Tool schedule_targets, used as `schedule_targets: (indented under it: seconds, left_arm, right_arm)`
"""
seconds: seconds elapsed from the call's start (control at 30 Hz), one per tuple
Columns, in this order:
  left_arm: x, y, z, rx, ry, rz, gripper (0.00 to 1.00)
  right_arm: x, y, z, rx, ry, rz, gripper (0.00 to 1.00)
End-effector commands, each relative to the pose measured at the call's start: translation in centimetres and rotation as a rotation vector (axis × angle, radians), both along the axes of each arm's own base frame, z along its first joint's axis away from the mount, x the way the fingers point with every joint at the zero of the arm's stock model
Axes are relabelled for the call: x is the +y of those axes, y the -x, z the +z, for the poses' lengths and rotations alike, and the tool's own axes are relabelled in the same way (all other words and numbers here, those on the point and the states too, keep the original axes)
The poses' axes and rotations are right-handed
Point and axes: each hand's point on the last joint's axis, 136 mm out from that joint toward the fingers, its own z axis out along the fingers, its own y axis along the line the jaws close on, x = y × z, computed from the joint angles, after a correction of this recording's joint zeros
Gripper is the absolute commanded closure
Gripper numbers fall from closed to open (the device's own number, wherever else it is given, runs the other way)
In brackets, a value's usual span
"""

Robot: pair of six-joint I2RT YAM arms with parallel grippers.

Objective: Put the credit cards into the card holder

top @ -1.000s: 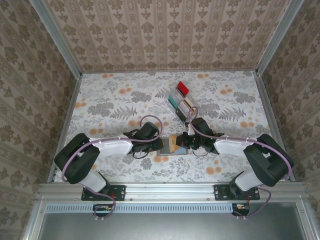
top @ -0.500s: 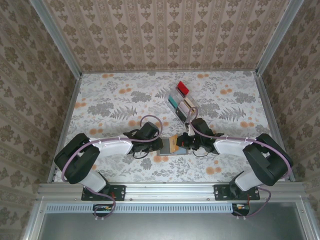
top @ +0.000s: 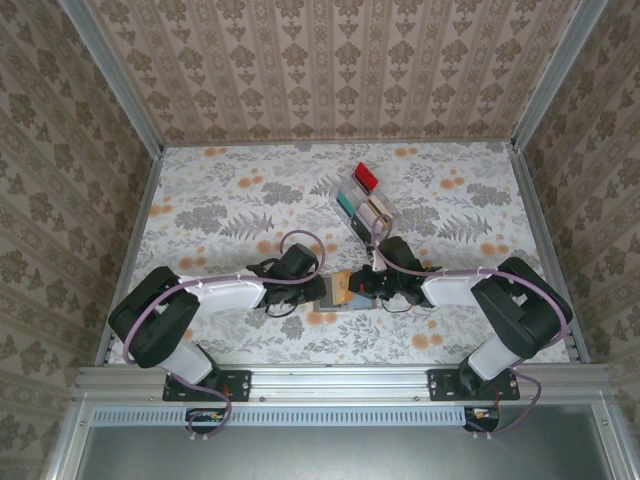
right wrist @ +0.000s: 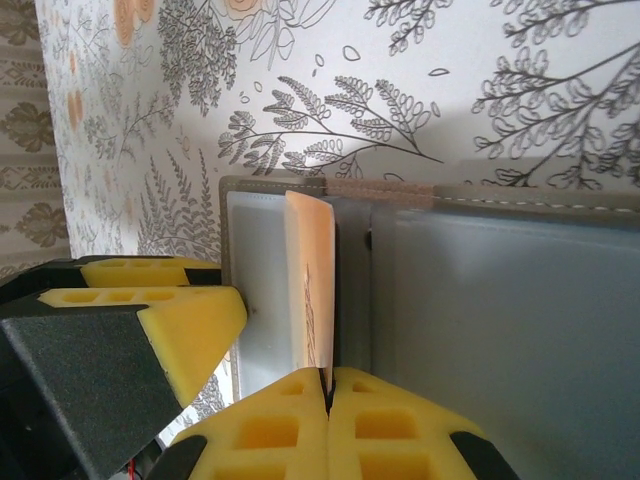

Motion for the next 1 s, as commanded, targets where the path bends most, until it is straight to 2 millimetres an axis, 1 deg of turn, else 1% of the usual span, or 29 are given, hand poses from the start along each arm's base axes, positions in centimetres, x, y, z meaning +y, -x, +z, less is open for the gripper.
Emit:
schedule_targets:
  seconds: [0.0, 0.23, 0.4, 0.53, 0.67, 0.7, 0.77, 0.97]
  left_arm:
    - [-0.3, -0.1, 0.0, 0.007, -0.002, 0.013, 0.68]
    - [-0.4, -0.2, 0.2, 0.001, 0.000, 0.012, 0.66]
    - [-0.4, -0.2, 0.3, 0.000, 0.002, 0.014, 0.65]
    - [-0.4, -0.2, 0.3, -0.002, 0.000, 0.015, 0.64]
    - [-0.3, -0.1, 0.2, -0.001, -0.001, 0.018, 0.64]
    - [-0.2, -0.1, 0.2, 0.001, -0.003, 0.018, 0.65]
    - [-0.2, -0.1, 0.2, 0.000, -0.003, 0.018, 0.65]
    - [-0.2, -0.2, 0.2, -0.002, -0.001, 0.018, 0.67]
  right_arm:
    - [0.1, 1.3, -1.7, 0.057, 0.027, 0.016, 0.95]
    - [1.7, 1.2, -1.6, 0.060, 0.014, 0.039, 0.93]
    - [2.4, 1.1, -1.7, 0.067, 0.022, 0.046, 0.89]
    - [2.1, 1.1, -1.6, 0.069, 0.054, 0.048, 0.76]
    - [1.6, 1.0, -1.1, 0.062, 0.104, 0.056, 0.74]
    - [1.3, 1.1, -1.0, 0.062, 0.123, 0.052, 0.72]
    - [0.7, 0.9, -0.9, 0.060, 0.157, 0.047, 0.71]
    - [0.4, 0.9, -1.0, 0.076, 0.194, 0.046, 0.70]
